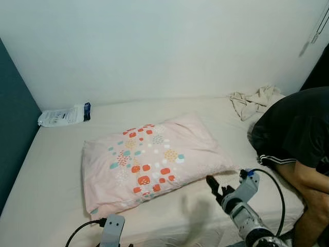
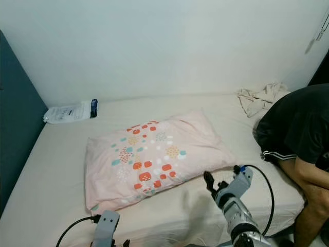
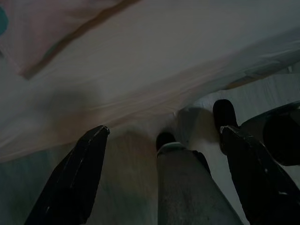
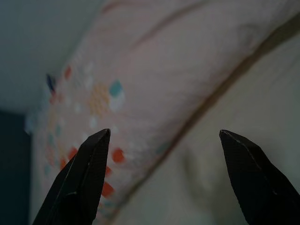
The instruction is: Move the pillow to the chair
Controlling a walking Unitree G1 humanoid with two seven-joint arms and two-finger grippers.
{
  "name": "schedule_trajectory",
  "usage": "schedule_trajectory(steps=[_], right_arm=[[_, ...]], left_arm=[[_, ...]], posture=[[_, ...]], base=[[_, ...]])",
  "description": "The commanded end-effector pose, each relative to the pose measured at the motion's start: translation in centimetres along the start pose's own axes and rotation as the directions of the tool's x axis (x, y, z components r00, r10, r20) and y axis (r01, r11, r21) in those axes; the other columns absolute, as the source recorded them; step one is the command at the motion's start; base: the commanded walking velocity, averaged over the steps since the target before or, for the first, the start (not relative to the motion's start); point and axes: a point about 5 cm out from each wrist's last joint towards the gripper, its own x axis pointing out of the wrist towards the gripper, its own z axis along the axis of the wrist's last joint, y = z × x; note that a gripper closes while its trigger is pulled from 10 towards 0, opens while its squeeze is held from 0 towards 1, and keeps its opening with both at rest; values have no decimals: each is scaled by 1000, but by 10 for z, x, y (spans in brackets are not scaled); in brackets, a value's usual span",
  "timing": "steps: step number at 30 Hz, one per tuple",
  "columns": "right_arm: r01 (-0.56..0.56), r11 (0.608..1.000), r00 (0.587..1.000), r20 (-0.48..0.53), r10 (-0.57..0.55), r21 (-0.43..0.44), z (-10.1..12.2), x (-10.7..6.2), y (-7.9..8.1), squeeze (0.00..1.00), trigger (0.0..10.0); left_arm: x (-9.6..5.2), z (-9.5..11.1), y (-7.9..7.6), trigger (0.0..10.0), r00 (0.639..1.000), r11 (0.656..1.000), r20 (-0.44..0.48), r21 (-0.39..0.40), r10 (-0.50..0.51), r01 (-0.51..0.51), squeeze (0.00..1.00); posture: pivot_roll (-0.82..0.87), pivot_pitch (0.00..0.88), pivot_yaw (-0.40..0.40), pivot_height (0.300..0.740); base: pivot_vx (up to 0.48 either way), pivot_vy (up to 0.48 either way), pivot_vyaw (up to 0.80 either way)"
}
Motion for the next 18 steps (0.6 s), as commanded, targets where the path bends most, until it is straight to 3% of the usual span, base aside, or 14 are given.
schedule_trajectory(steps=[1, 18], right_arm=[[-10, 999, 1000, 8, 10, 42, 3, 0, 0, 0, 10000], [-103, 990, 995, 7, 103, 97, 3, 8, 18, 0, 10000]], left_arm=[[-2, -4, 6, 10000, 1000, 1000, -10, 7, 14, -14, 0], [-6, -7, 19, 10000, 999, 999, -4, 23, 49, -49, 0]], posture=[[-62, 71, -16, 670], [-54, 89, -3, 585]], base=[[0, 0, 0], [0, 0, 0]])
